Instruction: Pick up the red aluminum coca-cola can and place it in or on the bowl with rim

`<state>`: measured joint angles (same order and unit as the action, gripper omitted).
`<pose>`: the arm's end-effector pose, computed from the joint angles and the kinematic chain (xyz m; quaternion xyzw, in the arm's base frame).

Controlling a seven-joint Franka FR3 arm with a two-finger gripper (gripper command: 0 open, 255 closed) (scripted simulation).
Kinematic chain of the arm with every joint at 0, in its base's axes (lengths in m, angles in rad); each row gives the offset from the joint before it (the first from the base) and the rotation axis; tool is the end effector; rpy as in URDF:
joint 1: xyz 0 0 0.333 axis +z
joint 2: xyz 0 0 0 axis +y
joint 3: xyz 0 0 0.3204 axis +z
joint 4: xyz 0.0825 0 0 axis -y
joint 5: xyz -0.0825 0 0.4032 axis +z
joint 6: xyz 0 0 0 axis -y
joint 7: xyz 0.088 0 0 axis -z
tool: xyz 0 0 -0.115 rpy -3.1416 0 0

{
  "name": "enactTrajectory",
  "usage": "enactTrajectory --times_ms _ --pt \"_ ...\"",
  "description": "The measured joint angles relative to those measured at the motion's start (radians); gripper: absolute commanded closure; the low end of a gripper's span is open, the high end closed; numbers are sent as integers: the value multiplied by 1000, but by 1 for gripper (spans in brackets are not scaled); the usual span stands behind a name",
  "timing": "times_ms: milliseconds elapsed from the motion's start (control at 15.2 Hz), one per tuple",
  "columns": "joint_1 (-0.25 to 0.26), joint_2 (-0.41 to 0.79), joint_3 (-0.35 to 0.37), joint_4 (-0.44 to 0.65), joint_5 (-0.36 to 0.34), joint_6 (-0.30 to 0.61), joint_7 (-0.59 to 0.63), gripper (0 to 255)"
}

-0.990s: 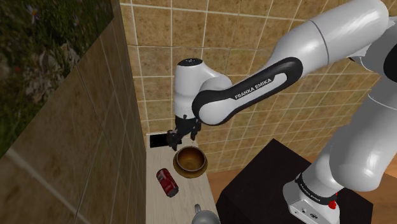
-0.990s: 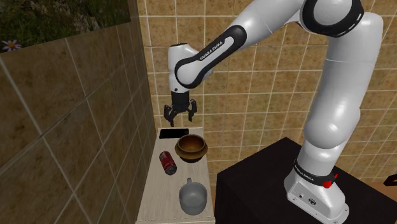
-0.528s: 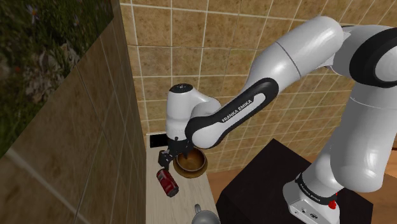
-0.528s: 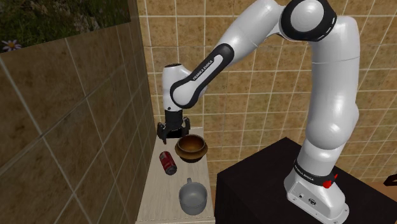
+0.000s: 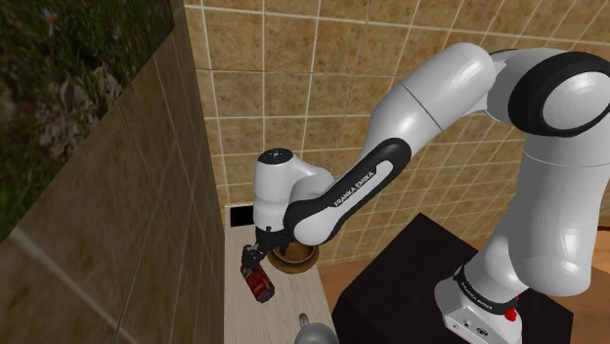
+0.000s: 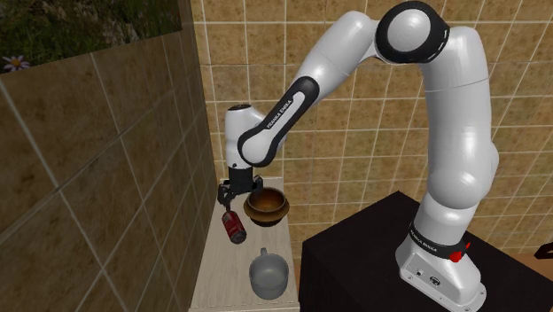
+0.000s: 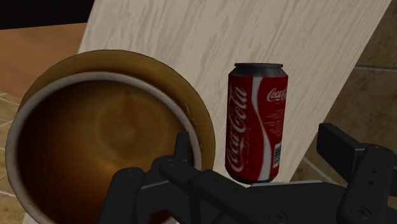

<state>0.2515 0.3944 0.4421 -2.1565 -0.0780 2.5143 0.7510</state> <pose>0.4449 0.3738 0.2117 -0.9981 0.0121 0.0375 0.0464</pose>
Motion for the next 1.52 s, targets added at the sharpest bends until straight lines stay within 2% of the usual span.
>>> enactTrajectory --times_ms 396,462,1056,1122,1188,1254,1518 --pt "2 9 -3 1 -5 8 2 0" --pt "2 9 -3 1 -5 8 2 255" --pt "2 8 -3 1 -4 7 2 255" --pt "2 8 -3 1 -4 7 2 0" --pt "2 8 -3 1 -4 7 2 0" --pt "30 29 -19 28 -35 -4 23 0" --pt "199 171 -120 200 -235 -100 139 0"
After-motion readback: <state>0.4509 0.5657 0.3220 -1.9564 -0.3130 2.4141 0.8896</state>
